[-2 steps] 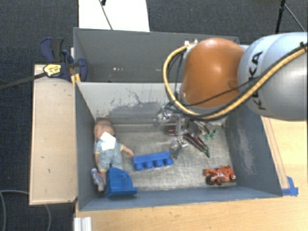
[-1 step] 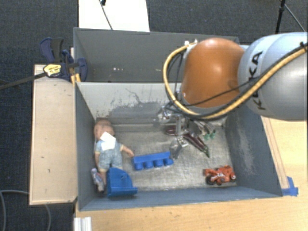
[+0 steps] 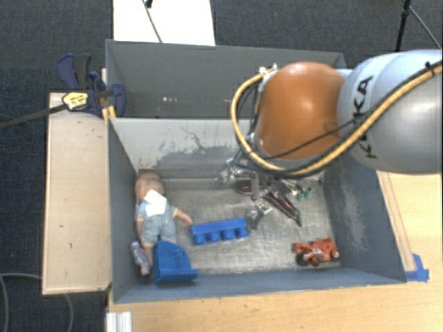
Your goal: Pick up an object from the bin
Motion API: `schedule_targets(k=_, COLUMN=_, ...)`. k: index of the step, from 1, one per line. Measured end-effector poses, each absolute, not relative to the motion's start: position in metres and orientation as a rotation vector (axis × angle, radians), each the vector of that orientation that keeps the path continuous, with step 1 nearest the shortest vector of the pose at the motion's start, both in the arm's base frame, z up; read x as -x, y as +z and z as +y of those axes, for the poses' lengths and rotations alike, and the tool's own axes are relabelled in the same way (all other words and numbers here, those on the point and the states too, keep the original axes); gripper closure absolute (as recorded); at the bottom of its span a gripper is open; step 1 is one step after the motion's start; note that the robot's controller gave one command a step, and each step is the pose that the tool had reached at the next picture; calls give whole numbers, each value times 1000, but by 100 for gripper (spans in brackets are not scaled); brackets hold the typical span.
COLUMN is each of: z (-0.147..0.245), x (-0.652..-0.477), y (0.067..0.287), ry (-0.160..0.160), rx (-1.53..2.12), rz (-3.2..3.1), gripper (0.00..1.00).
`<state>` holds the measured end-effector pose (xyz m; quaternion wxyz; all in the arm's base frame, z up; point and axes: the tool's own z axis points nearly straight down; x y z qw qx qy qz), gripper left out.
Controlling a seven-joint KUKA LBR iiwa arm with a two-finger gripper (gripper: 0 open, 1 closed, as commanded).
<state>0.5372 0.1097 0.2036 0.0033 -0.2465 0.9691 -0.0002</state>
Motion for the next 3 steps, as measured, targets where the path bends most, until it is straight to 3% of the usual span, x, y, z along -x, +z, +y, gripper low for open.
schedule_targets(k=1, z=106, x=-541, y=80, ry=2, rx=800, rz=3036, gripper=100)
schedule_targets(k=2, z=106, x=-541, y=80, ry=2, rx=800, rz=3036, gripper=100)
schedule_targets(k=3, z=97, x=-553, y=202, ry=1, rx=752, rz=3047, gripper=100)
